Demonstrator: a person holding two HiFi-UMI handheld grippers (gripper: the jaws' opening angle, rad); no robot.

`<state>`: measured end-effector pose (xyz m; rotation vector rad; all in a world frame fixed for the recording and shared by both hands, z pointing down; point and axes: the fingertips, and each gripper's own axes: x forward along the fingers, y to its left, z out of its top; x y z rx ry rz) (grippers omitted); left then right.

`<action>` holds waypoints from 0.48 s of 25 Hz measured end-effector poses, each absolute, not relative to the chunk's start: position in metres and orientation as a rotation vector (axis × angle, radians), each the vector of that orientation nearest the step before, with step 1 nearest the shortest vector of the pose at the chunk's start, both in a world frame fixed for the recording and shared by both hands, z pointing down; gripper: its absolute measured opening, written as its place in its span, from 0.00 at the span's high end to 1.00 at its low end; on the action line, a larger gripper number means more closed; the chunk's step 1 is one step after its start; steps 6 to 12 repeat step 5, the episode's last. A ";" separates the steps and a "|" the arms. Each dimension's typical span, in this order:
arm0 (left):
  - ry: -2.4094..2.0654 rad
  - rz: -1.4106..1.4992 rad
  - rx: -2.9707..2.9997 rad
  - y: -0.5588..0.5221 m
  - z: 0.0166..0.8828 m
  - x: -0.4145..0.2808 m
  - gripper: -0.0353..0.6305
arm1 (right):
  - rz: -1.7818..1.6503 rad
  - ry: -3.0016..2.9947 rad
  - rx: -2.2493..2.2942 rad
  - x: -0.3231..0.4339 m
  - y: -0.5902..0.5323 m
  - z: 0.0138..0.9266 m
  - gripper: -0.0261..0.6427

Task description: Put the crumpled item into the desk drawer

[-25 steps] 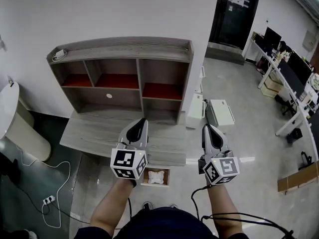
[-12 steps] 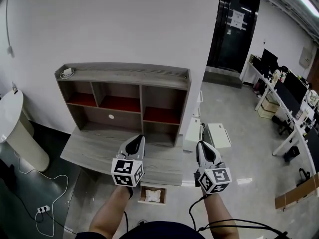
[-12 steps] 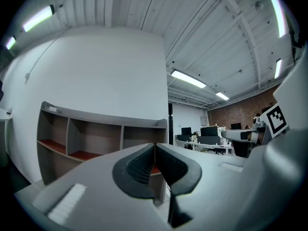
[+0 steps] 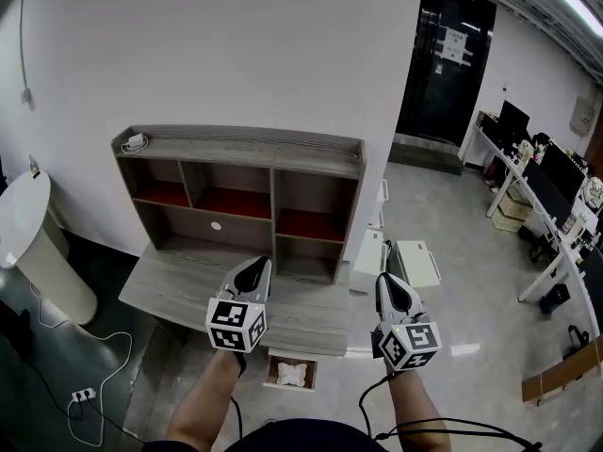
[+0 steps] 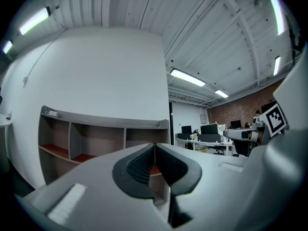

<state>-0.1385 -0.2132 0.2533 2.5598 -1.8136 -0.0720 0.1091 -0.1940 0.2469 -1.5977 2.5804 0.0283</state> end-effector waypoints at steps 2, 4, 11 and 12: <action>-1.814 -0.076 2.569 -0.213 0.251 -0.138 0.93 | 0.026 2.578 -1.595 0.109 -0.195 0.246 0.95; -1.816 -0.078 2.577 -0.214 0.249 -0.137 0.93 | 0.026 2.576 -1.591 0.108 -0.197 0.245 0.95; -1.817 -0.079 2.581 -0.215 0.248 -0.137 0.93 | 0.026 2.575 -1.589 0.107 -0.197 0.245 0.95; -1.817 -0.079 2.581 -0.215 0.248 -0.137 0.93 | 0.026 2.575 -1.589 0.107 -0.197 0.245 0.95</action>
